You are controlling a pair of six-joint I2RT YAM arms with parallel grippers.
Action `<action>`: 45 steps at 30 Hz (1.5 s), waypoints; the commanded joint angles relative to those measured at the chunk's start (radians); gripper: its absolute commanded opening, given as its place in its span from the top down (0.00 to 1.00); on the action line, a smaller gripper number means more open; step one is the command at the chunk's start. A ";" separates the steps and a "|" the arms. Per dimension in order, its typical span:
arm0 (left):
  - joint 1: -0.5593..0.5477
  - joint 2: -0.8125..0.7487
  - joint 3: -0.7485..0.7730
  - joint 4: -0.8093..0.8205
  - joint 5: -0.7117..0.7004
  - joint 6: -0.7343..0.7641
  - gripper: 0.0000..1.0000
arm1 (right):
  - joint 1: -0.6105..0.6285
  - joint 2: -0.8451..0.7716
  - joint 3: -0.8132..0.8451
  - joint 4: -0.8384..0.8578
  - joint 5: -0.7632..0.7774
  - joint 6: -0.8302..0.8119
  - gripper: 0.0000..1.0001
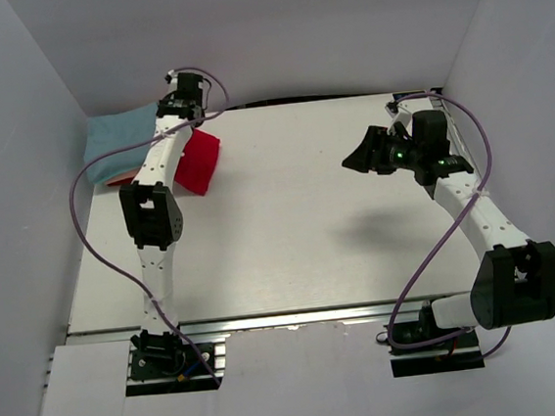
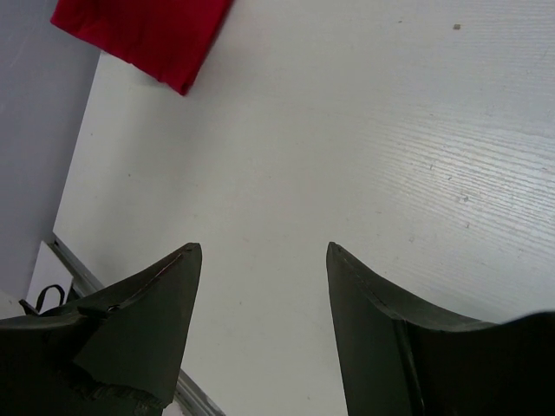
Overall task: Fold and stack the t-shirts
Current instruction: Put the neatly folded tshirt into the corner of the board with the left arm
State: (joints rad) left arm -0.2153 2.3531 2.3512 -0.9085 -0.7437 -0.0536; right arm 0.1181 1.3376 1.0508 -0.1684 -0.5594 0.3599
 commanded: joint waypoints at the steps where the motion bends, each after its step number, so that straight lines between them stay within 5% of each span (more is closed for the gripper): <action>1: 0.030 -0.025 0.101 0.050 -0.052 0.084 1.00 | -0.005 -0.017 0.008 0.012 -0.039 0.008 0.34; 45: 0.094 -0.247 0.168 0.237 0.043 0.141 1.00 | 0.015 -0.002 -0.109 0.116 -0.100 0.059 0.33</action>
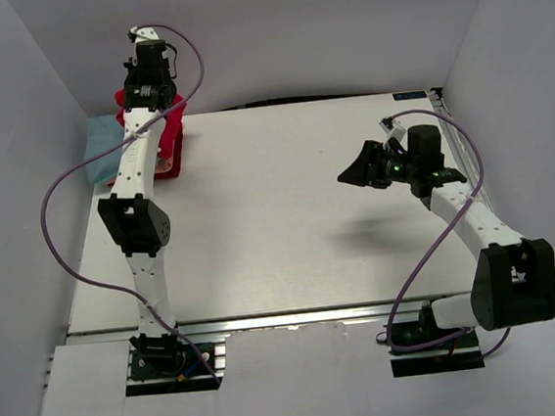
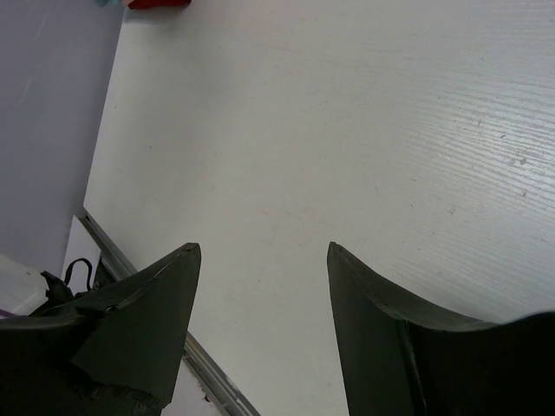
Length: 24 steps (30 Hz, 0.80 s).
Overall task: Fold and stack the t-shirts
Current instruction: Put the neatly folded tshirt into the corner of the board with the left arm
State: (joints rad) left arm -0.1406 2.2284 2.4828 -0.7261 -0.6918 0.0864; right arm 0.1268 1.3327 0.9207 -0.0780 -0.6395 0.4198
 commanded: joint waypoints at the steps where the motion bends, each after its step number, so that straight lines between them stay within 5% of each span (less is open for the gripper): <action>1: 0.024 -0.119 0.037 0.051 -0.008 0.001 1.00 | 0.007 0.003 0.023 0.023 -0.022 -0.001 0.33; 24: 0.282 0.042 -0.048 0.108 0.300 -0.114 1.00 | 0.054 0.065 0.064 -0.046 0.034 -0.029 0.33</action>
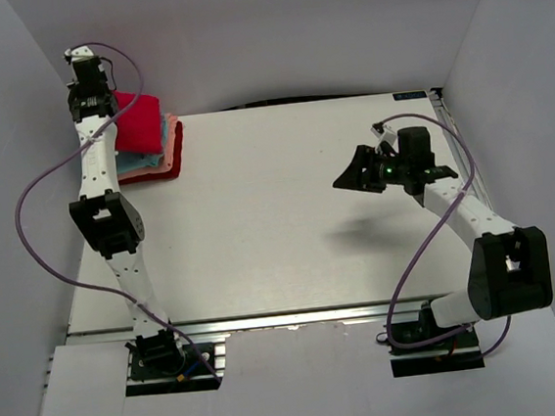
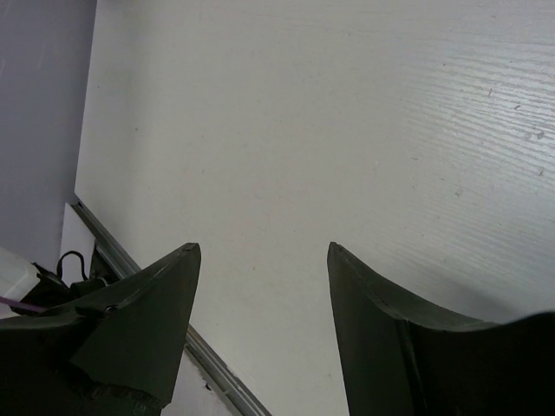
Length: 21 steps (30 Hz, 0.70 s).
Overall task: Fold and stack the t-shirts
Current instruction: Put the neatly folded tshirt into the corner of the board with the left arm
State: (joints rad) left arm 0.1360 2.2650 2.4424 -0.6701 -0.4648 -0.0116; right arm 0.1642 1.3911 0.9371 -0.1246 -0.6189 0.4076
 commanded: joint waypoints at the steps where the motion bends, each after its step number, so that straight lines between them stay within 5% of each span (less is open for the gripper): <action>1: 0.008 0.025 -0.008 0.059 0.101 -0.017 1.00 | 0.020 0.008 0.052 -0.003 0.022 -0.021 0.33; 6: 0.030 0.074 -0.026 0.089 0.178 -0.025 1.00 | 0.040 0.032 0.065 -0.010 0.051 -0.020 0.33; 21: 0.131 0.090 -0.111 0.167 0.088 -0.031 1.00 | 0.164 0.146 0.138 -0.030 0.102 -0.016 0.33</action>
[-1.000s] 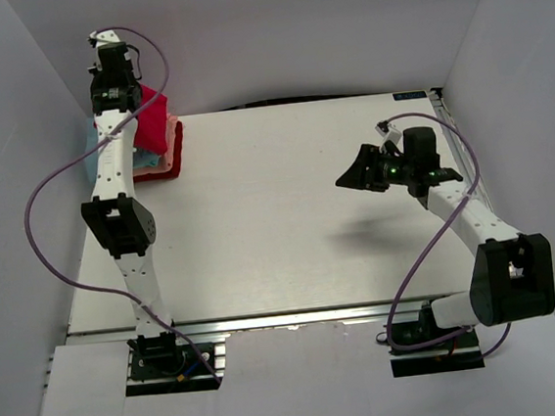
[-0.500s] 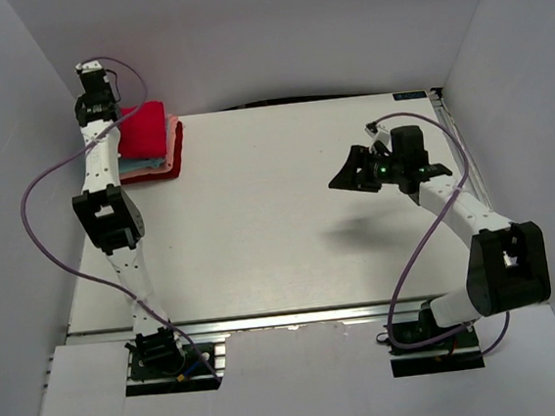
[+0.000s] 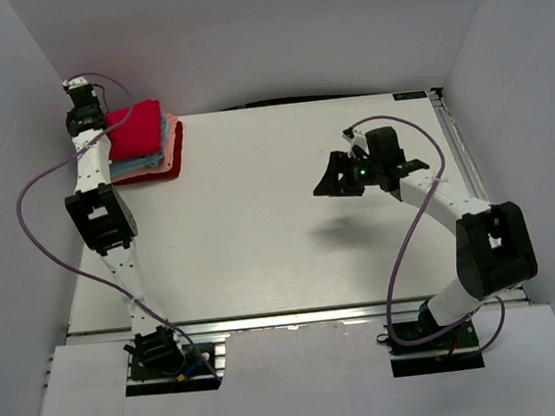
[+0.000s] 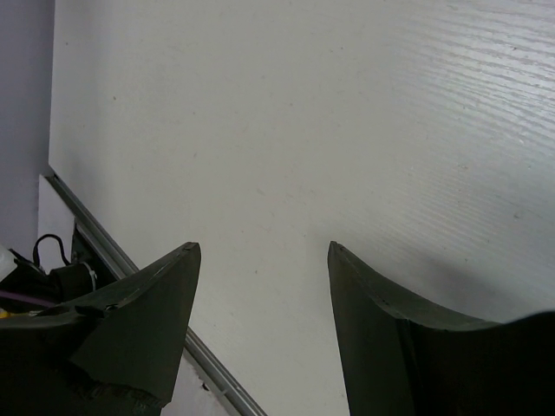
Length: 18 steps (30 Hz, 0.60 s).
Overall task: Fold and stack the t-shirts
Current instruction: Put the neatly folded tshirt into the corner of the board with the left arm
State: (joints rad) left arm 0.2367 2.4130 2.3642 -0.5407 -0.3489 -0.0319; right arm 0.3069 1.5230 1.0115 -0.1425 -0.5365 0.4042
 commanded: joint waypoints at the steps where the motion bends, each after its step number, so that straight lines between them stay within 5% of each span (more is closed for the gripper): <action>1: 0.038 -0.064 -0.067 0.048 -0.036 -0.008 1.00 | 0.037 0.023 0.070 -0.012 0.021 -0.013 0.33; 13: 0.052 -0.101 -0.094 0.088 -0.021 -0.028 0.45 | 0.130 0.052 0.119 -0.016 0.067 0.007 0.32; 18: 0.052 -0.213 -0.151 0.171 0.014 -0.063 0.35 | 0.156 0.058 0.124 -0.014 0.072 0.021 0.33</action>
State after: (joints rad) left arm 0.2825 2.3722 2.2253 -0.4549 -0.3614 -0.0624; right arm 0.4469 1.5703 1.0924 -0.1612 -0.4767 0.4137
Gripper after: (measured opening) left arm 0.638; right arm 0.674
